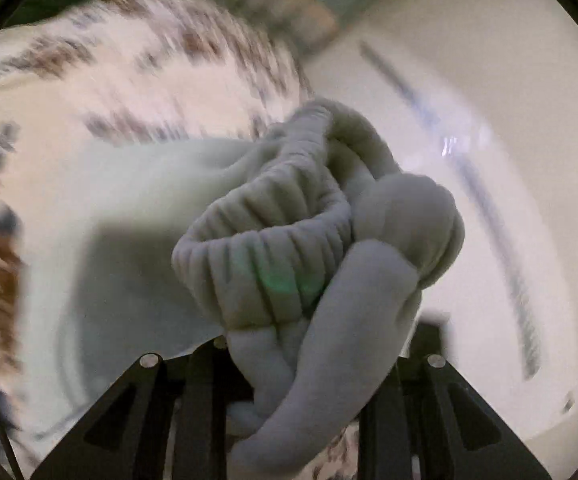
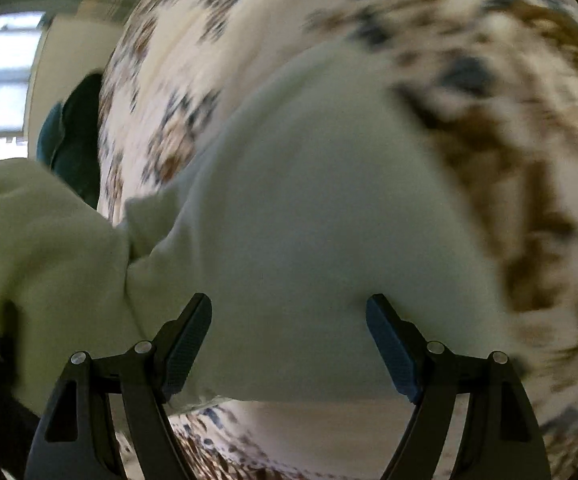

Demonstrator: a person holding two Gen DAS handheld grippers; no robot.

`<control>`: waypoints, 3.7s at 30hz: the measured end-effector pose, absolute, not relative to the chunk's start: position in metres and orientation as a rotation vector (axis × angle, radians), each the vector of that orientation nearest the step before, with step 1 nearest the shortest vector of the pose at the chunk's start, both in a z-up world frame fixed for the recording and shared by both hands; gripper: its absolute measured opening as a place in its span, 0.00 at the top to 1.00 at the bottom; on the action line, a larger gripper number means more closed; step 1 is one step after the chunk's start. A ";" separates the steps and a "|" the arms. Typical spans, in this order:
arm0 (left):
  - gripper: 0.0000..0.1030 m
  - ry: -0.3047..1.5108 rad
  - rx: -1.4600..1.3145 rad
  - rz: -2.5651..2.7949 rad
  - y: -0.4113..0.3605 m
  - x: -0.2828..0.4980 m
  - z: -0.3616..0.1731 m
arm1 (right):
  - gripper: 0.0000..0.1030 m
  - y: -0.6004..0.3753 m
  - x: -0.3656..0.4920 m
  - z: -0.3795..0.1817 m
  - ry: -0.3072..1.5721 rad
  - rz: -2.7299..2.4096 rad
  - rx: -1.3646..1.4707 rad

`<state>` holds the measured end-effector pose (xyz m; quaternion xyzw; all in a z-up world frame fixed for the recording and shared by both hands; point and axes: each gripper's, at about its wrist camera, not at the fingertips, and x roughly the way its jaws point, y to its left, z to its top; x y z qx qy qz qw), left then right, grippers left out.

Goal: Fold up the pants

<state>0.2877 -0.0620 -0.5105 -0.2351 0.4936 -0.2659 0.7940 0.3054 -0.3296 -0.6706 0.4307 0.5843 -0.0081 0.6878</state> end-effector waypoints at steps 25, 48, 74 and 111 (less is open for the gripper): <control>0.06 1.159 -0.007 -0.228 -0.053 0.251 -0.514 | 0.17 -0.394 0.316 -0.662 1.319 0.226 1.058; 0.06 1.414 -0.255 -0.221 -0.015 0.297 -0.567 | 0.52 -0.403 0.358 -0.664 1.492 0.088 0.571; 0.04 1.434 -0.246 -0.302 -0.023 0.318 -0.568 | 0.13 -0.428 0.238 -0.642 1.514 0.028 0.810; 0.33 1.426 -0.625 -0.305 0.025 0.424 -0.567 | 0.27 -0.448 0.304 -0.640 1.419 0.061 0.930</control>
